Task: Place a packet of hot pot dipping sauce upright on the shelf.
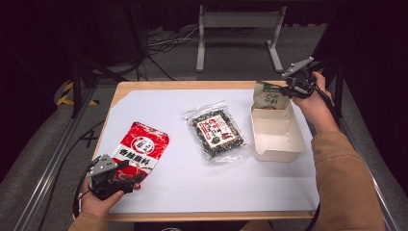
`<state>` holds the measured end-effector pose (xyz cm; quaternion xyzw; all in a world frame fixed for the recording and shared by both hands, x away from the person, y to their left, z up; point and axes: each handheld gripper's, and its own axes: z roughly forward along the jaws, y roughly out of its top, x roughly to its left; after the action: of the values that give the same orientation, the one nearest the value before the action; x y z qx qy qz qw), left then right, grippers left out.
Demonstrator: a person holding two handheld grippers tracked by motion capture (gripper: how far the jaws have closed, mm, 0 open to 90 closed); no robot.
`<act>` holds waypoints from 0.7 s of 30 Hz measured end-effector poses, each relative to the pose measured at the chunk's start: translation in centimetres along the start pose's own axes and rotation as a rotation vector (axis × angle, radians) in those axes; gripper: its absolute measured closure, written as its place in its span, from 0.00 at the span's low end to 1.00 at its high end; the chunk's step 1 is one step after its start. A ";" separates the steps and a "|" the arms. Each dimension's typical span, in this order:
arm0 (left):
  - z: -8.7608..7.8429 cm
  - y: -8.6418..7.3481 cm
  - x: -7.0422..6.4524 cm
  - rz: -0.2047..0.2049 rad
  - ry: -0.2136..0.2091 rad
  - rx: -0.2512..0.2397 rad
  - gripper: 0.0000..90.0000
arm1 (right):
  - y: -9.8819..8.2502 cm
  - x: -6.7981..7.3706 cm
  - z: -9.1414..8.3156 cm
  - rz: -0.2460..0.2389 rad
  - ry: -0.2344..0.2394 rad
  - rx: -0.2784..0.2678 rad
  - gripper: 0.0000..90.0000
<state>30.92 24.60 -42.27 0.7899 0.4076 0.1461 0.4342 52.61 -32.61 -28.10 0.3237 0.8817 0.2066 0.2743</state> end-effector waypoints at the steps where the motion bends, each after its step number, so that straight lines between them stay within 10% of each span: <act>1: 0.0 0.0 0.0 -0.001 -0.001 -0.001 0.27 | 0.0 0.0 0.0 0.005 -0.002 0.001 0.92; 21: 1.1 0.6 -0.1 0.014 -0.028 0.007 0.27 | -0.5 -0.1 -3.4 0.050 -0.115 -0.142 0.53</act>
<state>31.81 23.68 -42.38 0.7963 0.3965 0.1364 0.4360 50.31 -33.67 -25.71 0.3368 0.8392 0.2566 0.3412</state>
